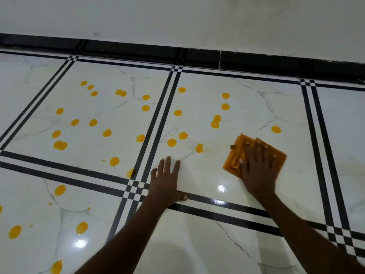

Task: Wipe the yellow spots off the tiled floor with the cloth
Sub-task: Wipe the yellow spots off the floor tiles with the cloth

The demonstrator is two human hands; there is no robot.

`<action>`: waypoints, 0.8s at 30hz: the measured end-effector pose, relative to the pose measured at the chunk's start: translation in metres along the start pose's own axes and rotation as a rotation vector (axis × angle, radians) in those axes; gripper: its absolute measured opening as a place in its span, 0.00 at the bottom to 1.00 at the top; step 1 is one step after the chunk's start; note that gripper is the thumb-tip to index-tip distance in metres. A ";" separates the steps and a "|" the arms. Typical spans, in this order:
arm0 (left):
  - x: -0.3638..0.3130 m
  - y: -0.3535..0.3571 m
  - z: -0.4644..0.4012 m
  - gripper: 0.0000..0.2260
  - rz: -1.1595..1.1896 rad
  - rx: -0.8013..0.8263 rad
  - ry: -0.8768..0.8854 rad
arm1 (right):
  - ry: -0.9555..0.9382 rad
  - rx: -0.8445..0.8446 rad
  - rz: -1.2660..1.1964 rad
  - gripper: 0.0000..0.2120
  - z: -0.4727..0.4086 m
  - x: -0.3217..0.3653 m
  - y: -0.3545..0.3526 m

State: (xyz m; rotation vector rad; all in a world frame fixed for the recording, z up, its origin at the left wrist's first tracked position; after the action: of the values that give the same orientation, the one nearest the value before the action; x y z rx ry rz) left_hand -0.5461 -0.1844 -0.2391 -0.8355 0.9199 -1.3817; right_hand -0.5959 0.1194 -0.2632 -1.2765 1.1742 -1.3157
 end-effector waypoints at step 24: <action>-0.104 -0.008 -0.059 0.70 -0.039 0.022 0.061 | -0.101 -0.012 0.016 0.38 -0.126 0.028 -0.004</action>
State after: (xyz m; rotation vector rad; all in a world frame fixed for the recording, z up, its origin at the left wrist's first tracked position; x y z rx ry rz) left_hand -0.6006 -0.0784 -0.2522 -0.8021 0.9383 -1.4560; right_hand -0.7225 0.0955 -0.2566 -1.3242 1.1211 -1.2205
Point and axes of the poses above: each hand's wrist, its own z-axis away from the middle knuckle, its own y-axis out of the palm, x = y × z, the point moved 9 cm from there along -z, towards the middle knuckle, and after that the axes turned 4 degrees about -y, right-handed, at the moved point
